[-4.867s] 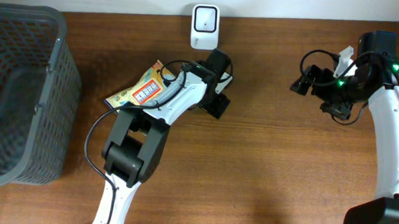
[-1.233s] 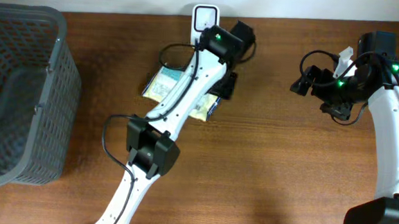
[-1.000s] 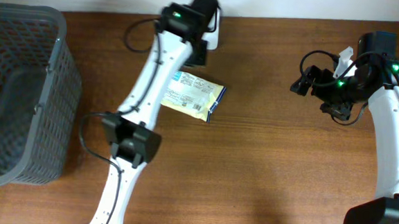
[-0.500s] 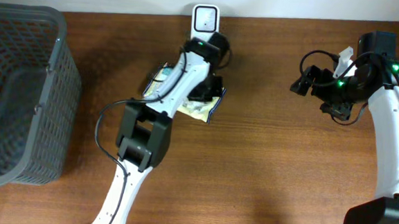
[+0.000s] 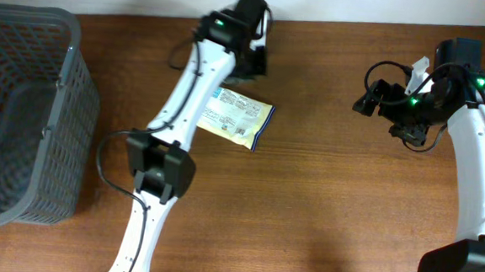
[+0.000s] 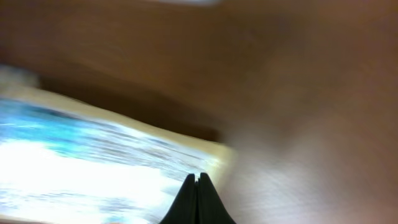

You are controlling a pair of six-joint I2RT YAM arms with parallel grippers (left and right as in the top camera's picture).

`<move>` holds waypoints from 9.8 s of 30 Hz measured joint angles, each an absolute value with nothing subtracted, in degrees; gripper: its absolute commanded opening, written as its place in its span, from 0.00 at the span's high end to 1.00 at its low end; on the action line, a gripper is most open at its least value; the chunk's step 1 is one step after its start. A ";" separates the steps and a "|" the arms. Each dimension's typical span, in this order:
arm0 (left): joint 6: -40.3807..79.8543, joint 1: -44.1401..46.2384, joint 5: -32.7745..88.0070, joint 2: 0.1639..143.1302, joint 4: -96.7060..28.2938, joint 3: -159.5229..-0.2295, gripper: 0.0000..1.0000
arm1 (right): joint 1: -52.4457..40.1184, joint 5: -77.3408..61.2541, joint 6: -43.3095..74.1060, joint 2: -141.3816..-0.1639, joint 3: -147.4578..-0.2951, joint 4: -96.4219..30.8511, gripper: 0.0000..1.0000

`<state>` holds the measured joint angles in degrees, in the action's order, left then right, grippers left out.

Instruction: Scan the item barcode

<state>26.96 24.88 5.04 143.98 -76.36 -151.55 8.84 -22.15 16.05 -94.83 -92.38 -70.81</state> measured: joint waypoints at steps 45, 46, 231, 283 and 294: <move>22.44 16.53 5.63 143.46 -76.53 -129.21 1.00 | 8.84 -22.15 16.05 -94.83 -92.38 -70.78 0.02; 22.41 15.81 2.50 143.46 -78.98 -131.26 1.00 | 8.84 -22.17 16.03 -94.83 -92.38 -70.83 0.02; 17.76 8.05 -10.96 153.32 -96.66 -174.58 0.01 | -18.85 -11.81 -66.48 -124.84 -92.03 -37.98 0.73; 17.76 8.08 -10.96 153.32 -96.66 -174.58 0.01 | -20.91 -4.91 10.81 -135.24 -110.52 -9.56 0.96; 17.76 8.08 -10.96 153.32 -96.64 -174.58 0.01 | -6.94 12.71 10.96 -117.75 -111.37 -29.45 0.96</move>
